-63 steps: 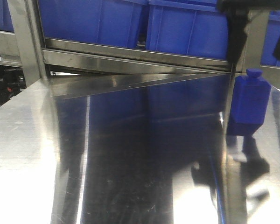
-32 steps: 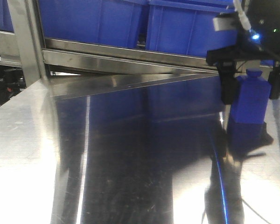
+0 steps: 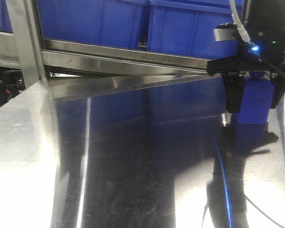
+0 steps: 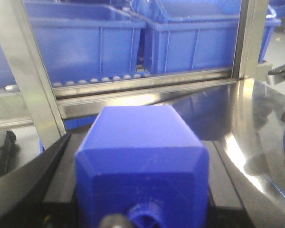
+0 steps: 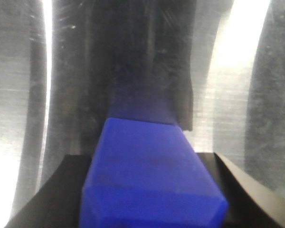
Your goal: Pick and sort blue part to right shelf
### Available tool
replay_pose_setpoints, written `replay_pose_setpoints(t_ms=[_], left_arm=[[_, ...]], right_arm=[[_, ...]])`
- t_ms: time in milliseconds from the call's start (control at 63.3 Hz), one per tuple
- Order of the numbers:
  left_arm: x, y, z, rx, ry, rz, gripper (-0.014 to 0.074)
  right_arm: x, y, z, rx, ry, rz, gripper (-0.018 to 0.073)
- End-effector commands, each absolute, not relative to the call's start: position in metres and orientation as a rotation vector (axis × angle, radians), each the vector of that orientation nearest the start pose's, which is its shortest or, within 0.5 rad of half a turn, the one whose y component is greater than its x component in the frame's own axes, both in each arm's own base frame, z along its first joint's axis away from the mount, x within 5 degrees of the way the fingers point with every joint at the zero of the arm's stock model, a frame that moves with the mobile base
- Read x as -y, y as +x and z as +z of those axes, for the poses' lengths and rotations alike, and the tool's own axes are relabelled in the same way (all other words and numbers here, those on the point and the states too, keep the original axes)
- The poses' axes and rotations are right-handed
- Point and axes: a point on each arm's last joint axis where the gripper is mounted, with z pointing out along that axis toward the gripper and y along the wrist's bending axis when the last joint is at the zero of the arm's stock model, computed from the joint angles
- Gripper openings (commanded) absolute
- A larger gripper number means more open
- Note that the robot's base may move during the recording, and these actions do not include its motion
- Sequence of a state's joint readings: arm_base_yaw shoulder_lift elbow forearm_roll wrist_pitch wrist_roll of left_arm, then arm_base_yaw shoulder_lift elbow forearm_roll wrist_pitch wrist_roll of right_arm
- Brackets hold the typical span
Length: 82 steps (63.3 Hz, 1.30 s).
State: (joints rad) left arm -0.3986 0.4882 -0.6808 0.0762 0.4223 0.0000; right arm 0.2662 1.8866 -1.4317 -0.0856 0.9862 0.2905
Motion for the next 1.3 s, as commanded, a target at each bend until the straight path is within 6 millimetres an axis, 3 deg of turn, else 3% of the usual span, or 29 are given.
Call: replay_pose_setpoints(t_ms=[0,253,537,727,948,1279], left_arm=[[0.028,0.077,0.380,-1.559,0.343,-0.208,0.0388],[0.010,0.046,0.355,-1.527,0.245,-0.150,0.0388],[0.000,0.018,0.329,-1.515,0.165,-0.157,0.0387],[-0.001,0.015,0.327,-1.514,0.165,-0.151,0.0388],[-0.002,0.015,0.327,-1.513,0.168,-0.137,0.0388],[-0.002,0.016,0.326,-1.515,0.169,-0.137,0.0388]], right_arm=[[-0.092,0.372,0.259,-2.789,-0.010,0.017,0.0236],[-0.089,0.357,0.277,-2.716,-0.020,0.035,0.0236],[-0.077,0.313,0.288,-2.592,-0.046,0.066,0.0236],[-0.065,0.272,0.294,-2.486,-0.077,0.071,0.0236],[-0.049,0.209,0.296,-2.345,-0.111,0.097,0.0236],[-0.025,0.121,0.285,-2.161,-0.145,0.114,0.0236]])
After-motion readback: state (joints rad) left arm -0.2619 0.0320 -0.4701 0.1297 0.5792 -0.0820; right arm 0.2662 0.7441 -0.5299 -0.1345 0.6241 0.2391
